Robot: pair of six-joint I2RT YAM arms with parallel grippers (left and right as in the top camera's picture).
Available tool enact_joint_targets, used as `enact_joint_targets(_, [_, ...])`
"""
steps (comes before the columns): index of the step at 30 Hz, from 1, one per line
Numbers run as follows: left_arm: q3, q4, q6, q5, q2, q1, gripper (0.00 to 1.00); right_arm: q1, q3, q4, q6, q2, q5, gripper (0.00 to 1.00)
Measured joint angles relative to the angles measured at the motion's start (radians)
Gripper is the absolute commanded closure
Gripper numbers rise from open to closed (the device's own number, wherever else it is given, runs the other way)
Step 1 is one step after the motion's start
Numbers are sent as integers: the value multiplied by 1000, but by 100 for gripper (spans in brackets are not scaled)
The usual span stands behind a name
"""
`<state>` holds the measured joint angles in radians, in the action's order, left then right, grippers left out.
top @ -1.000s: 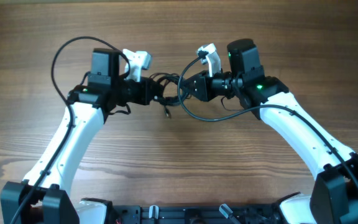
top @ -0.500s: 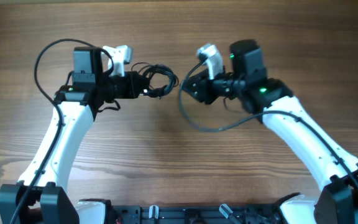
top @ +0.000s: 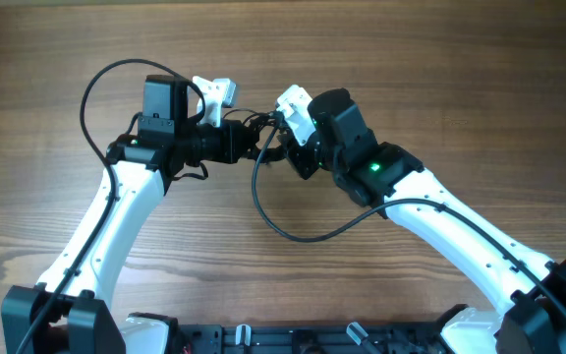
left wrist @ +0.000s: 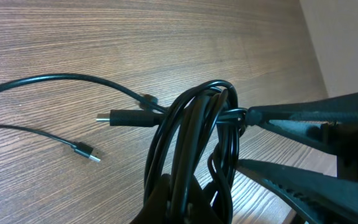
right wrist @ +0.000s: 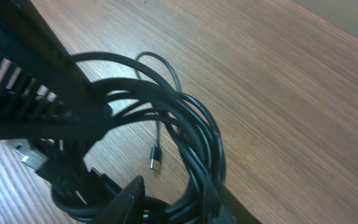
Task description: Untangle cables
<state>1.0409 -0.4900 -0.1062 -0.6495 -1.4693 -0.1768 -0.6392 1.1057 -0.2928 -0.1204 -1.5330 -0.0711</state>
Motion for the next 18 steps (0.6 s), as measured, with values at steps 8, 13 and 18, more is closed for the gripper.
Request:
enact_joint_targets(8, [0,0,0,-4,0,0,96,0,0,-10,-26,0,67,75])
enact_joint_targets(13, [0,0,0,-3,0,0,96,0,0,-18,-35,0,64,95])
enact_joint_targets(18, [0,-3,0,-4,-1,0,96,1,0,-66,-2,0,46,96])
